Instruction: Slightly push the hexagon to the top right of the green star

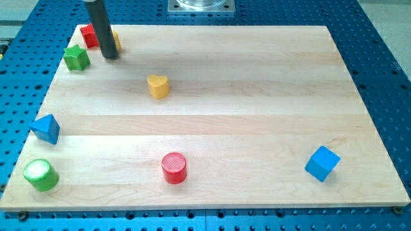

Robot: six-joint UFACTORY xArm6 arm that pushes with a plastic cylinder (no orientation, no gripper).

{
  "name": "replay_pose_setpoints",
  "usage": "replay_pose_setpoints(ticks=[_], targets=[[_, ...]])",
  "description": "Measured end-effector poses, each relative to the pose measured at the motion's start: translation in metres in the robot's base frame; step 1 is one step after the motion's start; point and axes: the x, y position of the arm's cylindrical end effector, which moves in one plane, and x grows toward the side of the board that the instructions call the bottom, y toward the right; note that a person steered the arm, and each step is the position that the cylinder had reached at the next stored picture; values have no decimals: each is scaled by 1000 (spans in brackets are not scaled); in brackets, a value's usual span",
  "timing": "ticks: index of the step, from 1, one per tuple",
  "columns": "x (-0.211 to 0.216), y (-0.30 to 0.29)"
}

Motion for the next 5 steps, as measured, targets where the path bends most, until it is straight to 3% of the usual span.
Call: replay_pose_setpoints(ticks=[1, 2, 3, 5], targets=[[16, -11], [-9, 49], [-75, 78], [-76, 26]])
